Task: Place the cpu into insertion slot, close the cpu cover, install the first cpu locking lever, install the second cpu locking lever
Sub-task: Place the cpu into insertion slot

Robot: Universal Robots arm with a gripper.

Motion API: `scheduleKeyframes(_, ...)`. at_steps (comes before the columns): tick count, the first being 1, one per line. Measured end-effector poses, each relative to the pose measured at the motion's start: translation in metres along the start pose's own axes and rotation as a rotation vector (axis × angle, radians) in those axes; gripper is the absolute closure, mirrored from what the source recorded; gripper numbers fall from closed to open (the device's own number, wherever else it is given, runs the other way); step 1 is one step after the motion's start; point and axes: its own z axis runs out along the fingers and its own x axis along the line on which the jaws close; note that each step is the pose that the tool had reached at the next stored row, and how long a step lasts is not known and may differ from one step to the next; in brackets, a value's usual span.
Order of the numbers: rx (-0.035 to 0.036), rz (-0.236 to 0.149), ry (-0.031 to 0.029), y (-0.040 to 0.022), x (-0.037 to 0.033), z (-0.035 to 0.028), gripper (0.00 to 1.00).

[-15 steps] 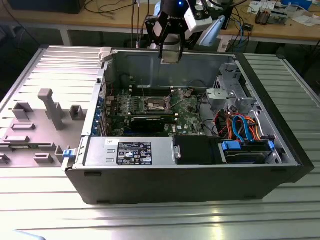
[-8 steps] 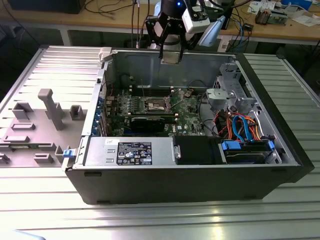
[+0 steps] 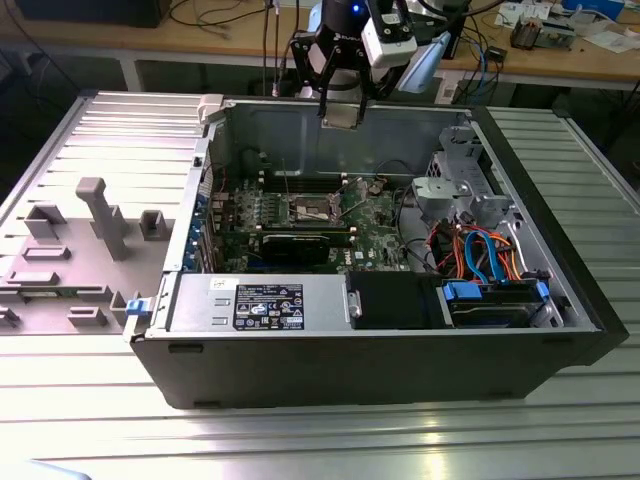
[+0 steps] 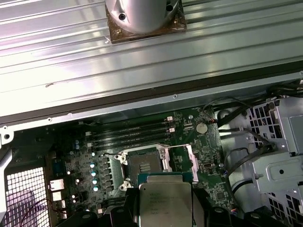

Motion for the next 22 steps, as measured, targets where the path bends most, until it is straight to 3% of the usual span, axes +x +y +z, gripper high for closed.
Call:
scheduleKeyframes(9, -0.0001, 0.002, -0.0001, 0.0000, 0.0001, 0.0000, 0.45)
scheduleKeyframes(16, -0.0004, 0.033, -0.0028, -0.0003, 0.0000, 0.0003, 0.45)
scheduleKeyframes(22, -0.0007, 0.035, -0.0030, -0.0003, 0.0000, 0.0004, 0.45)
